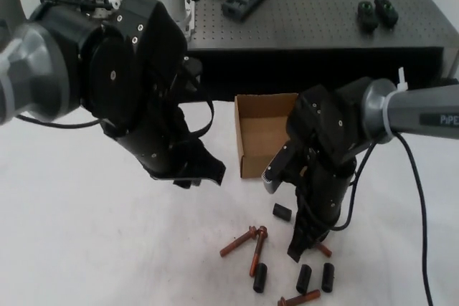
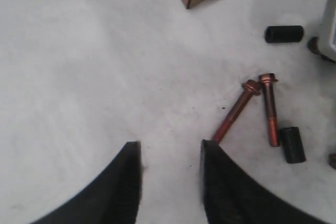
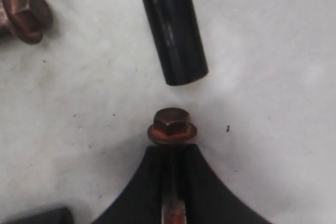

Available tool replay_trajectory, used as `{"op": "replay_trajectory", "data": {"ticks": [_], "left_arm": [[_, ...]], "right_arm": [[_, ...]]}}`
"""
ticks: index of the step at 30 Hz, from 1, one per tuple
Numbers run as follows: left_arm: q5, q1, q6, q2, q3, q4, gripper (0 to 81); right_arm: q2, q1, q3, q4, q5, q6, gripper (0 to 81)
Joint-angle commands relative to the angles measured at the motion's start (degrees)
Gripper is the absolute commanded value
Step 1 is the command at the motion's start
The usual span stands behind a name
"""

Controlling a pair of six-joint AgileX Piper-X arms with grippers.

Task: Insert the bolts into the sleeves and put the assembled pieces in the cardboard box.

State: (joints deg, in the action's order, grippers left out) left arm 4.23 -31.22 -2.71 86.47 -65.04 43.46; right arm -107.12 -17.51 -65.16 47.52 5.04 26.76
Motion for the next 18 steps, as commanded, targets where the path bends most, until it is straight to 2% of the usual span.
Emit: {"op": "replay_trajectory", "data": {"ticks": [1,5,8,18], "left_arm": [[6.16,0.08,3.46,-0.75,0.07,-0.9,27.4],[11.17,-0.75,3.61,-0.18,0.07,-4.83,27.4],[13.29,-2.86,3.61,1.32,-0.05,-8.94,27.4],[14.47,-14.87,0.86,16.03,-10.43,-5.65,27.7]], "right_arm": [[0.96,0.95,-0.41,-2.15,0.58,-0.87,1.8],[5.82,3.54,-0.2,-4.63,-1.35,-4.36,1.8],[11.18,6.53,0.31,-4.7,-3.96,-6.26,1.8],[31.72,17.42,12.36,-1.58,-5.04,-13.03,1.8]]}}
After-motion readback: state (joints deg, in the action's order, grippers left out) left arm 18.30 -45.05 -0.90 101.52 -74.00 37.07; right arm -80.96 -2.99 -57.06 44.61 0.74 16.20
